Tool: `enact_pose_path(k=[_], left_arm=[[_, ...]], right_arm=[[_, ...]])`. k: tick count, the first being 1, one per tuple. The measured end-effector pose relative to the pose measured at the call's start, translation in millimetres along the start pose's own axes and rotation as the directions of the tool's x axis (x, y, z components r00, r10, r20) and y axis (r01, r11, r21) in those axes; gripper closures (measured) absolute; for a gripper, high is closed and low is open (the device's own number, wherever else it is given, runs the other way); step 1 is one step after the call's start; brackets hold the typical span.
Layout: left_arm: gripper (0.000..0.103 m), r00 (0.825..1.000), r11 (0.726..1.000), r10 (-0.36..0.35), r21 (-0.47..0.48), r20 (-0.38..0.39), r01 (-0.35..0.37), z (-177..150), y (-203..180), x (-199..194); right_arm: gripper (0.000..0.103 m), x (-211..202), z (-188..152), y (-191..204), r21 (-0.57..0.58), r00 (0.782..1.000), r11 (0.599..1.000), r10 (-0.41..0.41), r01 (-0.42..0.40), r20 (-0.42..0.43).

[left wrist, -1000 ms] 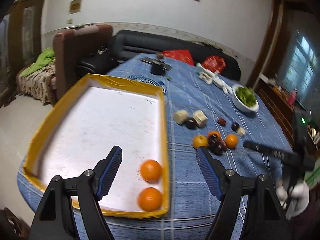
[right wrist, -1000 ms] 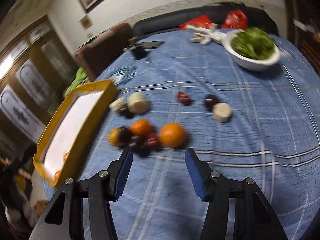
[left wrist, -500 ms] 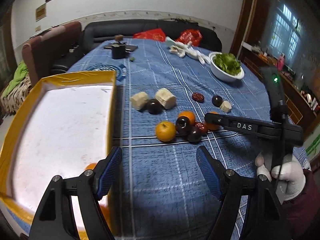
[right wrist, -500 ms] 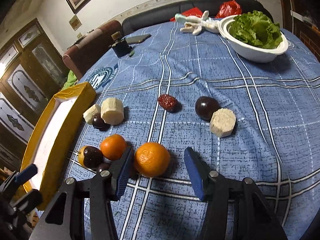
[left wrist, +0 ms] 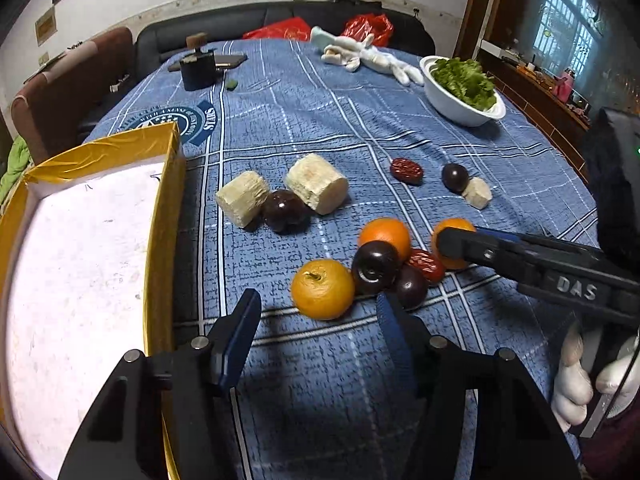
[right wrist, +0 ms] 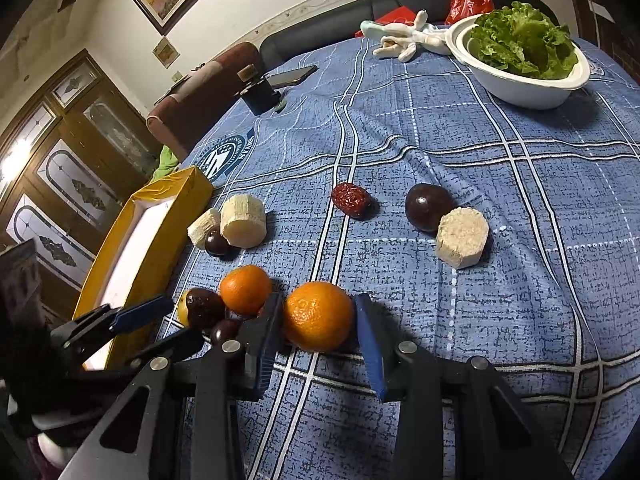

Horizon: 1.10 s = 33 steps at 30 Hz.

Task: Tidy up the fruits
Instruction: 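Grasp another orange with the left tool while the right tool grasps an orange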

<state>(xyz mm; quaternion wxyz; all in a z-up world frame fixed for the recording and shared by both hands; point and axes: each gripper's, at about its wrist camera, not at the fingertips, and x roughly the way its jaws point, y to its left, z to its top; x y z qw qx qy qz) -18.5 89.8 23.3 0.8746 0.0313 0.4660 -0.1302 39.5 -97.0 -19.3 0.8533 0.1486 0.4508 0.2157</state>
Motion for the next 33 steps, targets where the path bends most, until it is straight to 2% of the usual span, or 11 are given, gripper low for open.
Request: enact_pose_path(k=[5, 11, 12, 14, 15, 18, 27, 33], left_arm=[[0.044, 1.0, 0.999, 0.016, 0.029, -0.026, -0.015, 5.7, -4.4, 11.3], [0.044, 1.0, 1.0, 0.018, 0.006, -0.013, -0.017, 9.7, -2.6, 17.1], [0.046, 1.0, 1.0, 0.022, 0.009, -0.01, -0.022, 9.6, -3.7, 17.7], [0.068, 1.0, 1.0, 0.004, 0.015, -0.008, -0.004, 7.6, -6.5, 18.8], [0.071, 1.0, 1.0, 0.013, 0.02, -0.001, -0.013, 6.8, -7.9, 18.6], [0.071, 1.0, 1.0, 0.018, 0.014, 0.013, -0.018, 3.9, -10.7, 17.1], [0.071, 0.995, 0.988, -0.008, -0.15, 0.102, 0.023, -11.6, 17.2, -27.3], [0.071, 0.987, 0.968, 0.059, -0.249, 0.153, -0.019, -33.1, 57.8, -70.2]], right_arm=[[0.062, 0.6, 0.1, -0.1, 0.003, 1.0, 1.0, 0.002, -0.002, -0.003], [0.062, 0.5, -0.2, -0.5, 0.006, 1.0, 1.0, 0.003, -0.003, -0.002], [0.062, 0.6, 0.0, -0.5, 0.005, 1.0, 1.0, 0.004, -0.004, -0.002], [0.062, 0.6, -0.2, -0.8, 0.008, 1.0, 1.0, 0.005, -0.005, -0.001], [0.062, 0.5, -0.4, -1.2, 0.009, 1.0, 1.0, 0.005, -0.005, 0.0], [0.062, -0.5, -1.5, -1.6, 0.014, 1.0, 1.0, 0.006, -0.006, 0.001], [0.062, -8.1, -2.7, 0.2, 0.009, 1.0, 1.0, -0.002, 0.002, 0.027], [0.062, -12.9, -5.3, 8.0, -0.029, 0.998, 0.999, -0.036, 0.037, 0.056]])
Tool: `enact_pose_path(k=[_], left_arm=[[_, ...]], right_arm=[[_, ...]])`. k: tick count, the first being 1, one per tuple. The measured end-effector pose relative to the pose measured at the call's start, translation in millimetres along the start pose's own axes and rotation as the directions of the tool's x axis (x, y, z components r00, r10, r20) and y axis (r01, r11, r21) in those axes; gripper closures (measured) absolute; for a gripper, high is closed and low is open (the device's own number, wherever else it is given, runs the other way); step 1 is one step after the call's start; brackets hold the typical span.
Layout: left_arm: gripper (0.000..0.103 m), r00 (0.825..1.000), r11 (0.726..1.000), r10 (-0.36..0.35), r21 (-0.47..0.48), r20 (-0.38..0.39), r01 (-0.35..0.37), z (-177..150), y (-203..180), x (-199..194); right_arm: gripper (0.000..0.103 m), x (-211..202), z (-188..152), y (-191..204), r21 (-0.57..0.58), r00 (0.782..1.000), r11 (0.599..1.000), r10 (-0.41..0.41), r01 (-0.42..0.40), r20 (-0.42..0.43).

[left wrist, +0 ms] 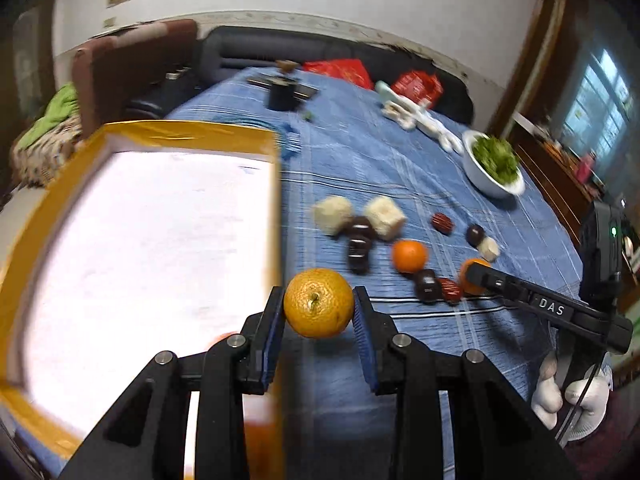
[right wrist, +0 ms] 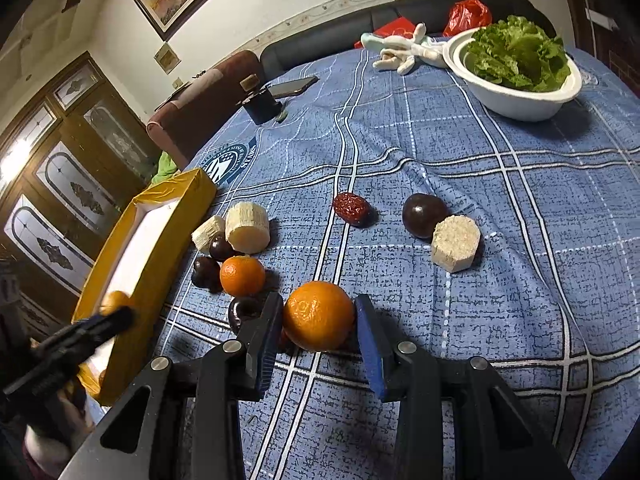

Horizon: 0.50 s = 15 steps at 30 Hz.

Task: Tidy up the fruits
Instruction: 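Grasp another orange with the left tool while the right tool grasps an orange, then lower both held oranges into the tray and open both tools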

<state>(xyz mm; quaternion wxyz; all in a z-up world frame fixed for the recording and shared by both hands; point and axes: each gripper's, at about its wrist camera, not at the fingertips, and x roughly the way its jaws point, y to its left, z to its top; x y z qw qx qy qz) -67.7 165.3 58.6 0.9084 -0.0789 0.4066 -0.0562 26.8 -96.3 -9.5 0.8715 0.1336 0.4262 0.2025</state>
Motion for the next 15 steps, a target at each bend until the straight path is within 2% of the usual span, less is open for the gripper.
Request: enact_pose_path(k=[3, 5, 10, 13, 15], left_arm=[[0.071, 0.999, 0.998, 0.046, -0.053, 0.02, -0.045, -5.4, 27.5, -16.5], [0.071, 0.995, 0.992, 0.094, -0.086, 0.032, -0.091, -10.2, 48.1, -26.9], [0.071, 0.983, 0.971, 0.184, -0.163, 0.023, -0.177, -22.6, 94.9, -35.6], [0.07, 0.977, 0.956, 0.214, -0.207, 0.011, -0.207, -29.7, 115.3, -35.5], [0.07, 0.978, 0.951, 0.21, -0.233, 0.008, -0.202, -34.5, 125.7, -39.0]], right_arm=[[0.062, -5.1, -0.8, 12.0, -0.046, 0.999, 0.998, -0.037, 0.039, 0.03], [0.062, -13.1, -1.5, 22.9, -0.056, 0.999, 0.998, -0.028, 0.03, 0.041], [0.062, -27.7, -9.9, 79.8, -0.137, 0.997, 0.989, 0.066, -0.062, 0.026], [0.062, -22.3, -16.8, 131.5, -0.235, 0.994, 0.966, 0.11, -0.111, -0.017], [0.062, -12.9, -21.5, 158.7, -0.274, 0.99, 0.951, 0.132, -0.141, -0.052]])
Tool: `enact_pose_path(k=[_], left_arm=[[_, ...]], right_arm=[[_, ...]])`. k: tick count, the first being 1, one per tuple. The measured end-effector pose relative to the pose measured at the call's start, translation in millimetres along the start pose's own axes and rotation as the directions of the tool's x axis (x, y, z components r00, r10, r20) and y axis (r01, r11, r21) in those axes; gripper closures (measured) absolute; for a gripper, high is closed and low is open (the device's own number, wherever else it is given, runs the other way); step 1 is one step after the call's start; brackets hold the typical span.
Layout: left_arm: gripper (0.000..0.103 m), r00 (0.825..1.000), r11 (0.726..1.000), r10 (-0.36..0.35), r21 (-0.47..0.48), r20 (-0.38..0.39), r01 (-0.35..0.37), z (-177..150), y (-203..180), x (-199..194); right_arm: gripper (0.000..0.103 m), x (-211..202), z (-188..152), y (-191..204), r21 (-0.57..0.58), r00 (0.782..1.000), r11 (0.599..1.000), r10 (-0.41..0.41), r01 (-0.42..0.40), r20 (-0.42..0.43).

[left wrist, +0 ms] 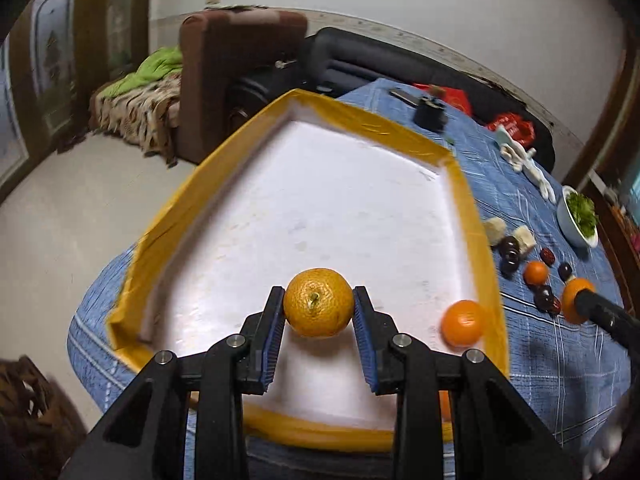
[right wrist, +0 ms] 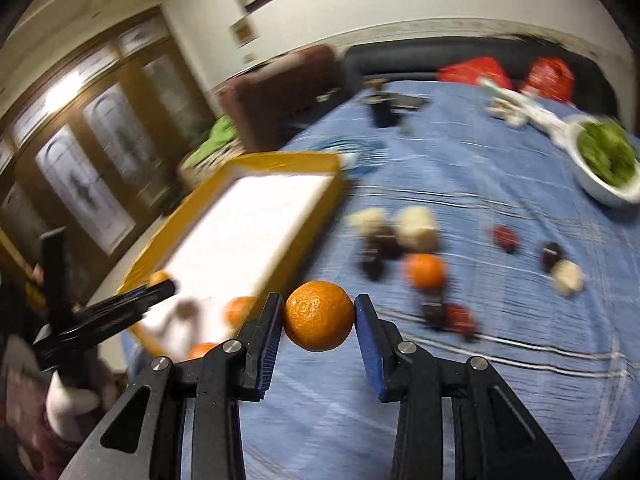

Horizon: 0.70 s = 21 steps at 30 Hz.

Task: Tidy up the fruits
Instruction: 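Lower both held oranges into the tray and open both tools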

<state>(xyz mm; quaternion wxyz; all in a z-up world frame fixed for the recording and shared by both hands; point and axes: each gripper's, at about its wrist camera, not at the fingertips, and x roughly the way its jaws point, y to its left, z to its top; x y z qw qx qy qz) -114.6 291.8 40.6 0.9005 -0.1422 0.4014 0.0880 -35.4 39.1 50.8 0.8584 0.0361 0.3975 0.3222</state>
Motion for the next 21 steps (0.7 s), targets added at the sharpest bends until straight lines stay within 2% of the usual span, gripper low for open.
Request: enact_pose_path(k=[5, 7, 12, 14, 16, 21], left_arm=[[0.069, 0.998, 0.998, -0.047, -0.039, 0.029, 0.048, -2.3, 17.4, -15.9], [0.051, 0.998, 0.997, -0.056, -0.053, 0.042, 0.058, -1.8, 24.2, -21.5], [0.037, 0.994, 0.994, -0.067, -0.078, 0.084, 0.074, 0.9, 34.8, -37.9], [0.036, 0.993, 0.993, -0.076, -0.086, 0.089, 0.084, 1.4, 36.5, -39.9], [0.035, 0.993, 0.993, -0.08, -0.083, 0.086, 0.087, 0.8, 35.3, -39.5], [0.035, 0.994, 0.993, -0.087, -0.076, 0.071, 0.093, -1.1, 29.7, -38.6]], right_arm=[[0.062, 42.4, -0.5, 48.1, -0.06, 0.996, 0.997, 0.045, -0.05, -0.08], [0.062, 56.1, -0.8, 61.7, -0.077, 0.993, 0.995, 0.054, -0.062, -0.103], [0.062, 74.3, -2.7, 80.8, -0.102, 0.989, 0.992, 0.056, -0.07, -0.134], [0.06, 77.1, -2.3, 83.8, -0.105, 0.99, 0.992, 0.051, -0.065, -0.135], [0.048, 74.1, -2.6, 85.1, -0.107, 0.992, 0.993, 0.043, -0.056, -0.116], [0.047, 57.4, 1.0, 68.7, -0.074, 0.997, 0.997, 0.018, -0.023, -0.069]])
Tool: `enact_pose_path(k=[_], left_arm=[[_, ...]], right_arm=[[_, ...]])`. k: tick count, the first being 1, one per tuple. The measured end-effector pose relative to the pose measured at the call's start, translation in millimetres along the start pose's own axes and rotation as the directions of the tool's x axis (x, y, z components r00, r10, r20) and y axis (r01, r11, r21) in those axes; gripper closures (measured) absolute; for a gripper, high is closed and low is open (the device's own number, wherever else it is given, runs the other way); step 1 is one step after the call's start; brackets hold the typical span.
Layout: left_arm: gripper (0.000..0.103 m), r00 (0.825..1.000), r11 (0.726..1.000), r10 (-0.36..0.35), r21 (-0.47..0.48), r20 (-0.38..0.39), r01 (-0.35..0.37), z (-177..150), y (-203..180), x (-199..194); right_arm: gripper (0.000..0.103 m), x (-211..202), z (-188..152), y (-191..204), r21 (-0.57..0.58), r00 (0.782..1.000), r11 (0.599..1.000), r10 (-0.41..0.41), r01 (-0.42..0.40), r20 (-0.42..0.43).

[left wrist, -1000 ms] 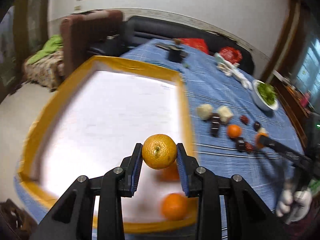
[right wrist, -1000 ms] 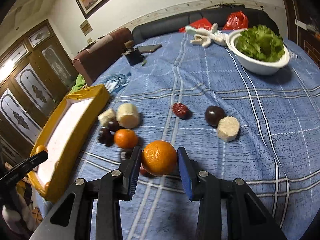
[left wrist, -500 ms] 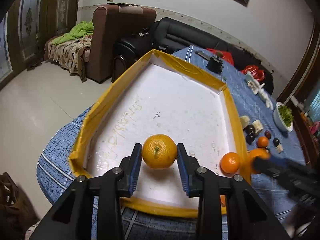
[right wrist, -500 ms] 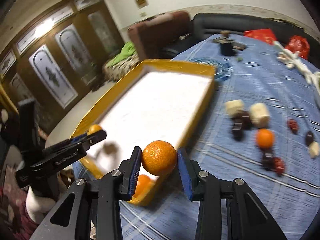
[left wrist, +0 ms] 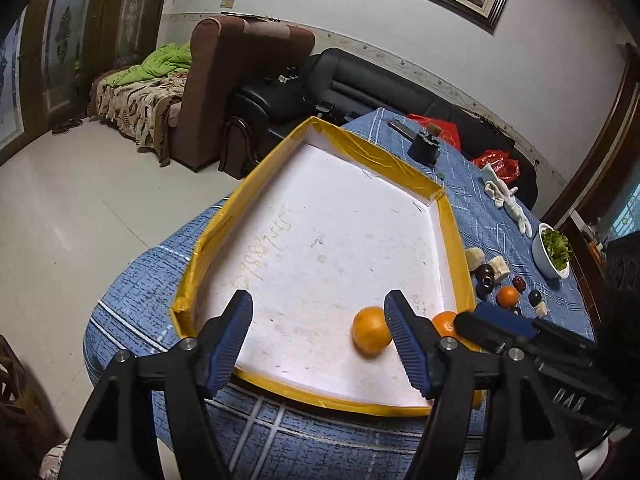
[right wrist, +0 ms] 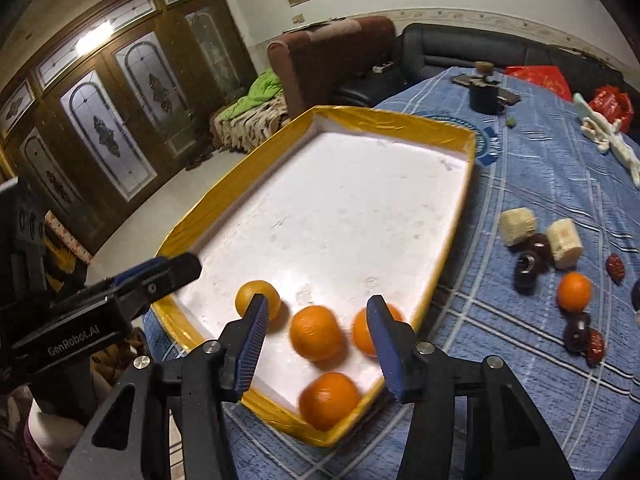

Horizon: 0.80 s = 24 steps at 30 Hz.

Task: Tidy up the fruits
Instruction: 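Lower both held oranges into the tray and open both tools, then grasp a dark plum with the left tool while the right tool grasps a red date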

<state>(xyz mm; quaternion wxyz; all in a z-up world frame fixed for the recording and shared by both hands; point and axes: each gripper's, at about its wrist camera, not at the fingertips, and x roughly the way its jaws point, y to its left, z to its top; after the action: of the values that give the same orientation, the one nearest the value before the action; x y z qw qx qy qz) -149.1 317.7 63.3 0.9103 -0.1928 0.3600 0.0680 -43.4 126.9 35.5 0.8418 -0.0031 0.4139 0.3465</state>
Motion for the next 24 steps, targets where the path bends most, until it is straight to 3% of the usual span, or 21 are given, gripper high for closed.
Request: enact_pose_path(k=[8, 15, 24], left_arm=[[0.03, 1.0, 0.998, -0.013, 0.057, 0.002, 0.013, -2.1, -23.0, -6.8], [0.03, 0.999, 0.993, -0.045, 0.113, -0.013, 0.046, -7.3, -48.9, -2.9], [0.03, 0.993, 0.964, -0.089, 0.245, -0.078, 0.106, -23.9, -104.0, 8.2]], right_arm=[[0.046, -47.5, -11.6, -70.4, 0.114, 0.993, 0.989, -0.106, 0.098, 0.062], [0.047, -78.6, -40.2, -164.4, 0.281, 0.971, 0.933, -0.24, 0.226, 0.015], [0.049, -53.4, -35.9, -182.0, 0.235, 0.973, 0.944, -0.23, 0.231, -0.033]])
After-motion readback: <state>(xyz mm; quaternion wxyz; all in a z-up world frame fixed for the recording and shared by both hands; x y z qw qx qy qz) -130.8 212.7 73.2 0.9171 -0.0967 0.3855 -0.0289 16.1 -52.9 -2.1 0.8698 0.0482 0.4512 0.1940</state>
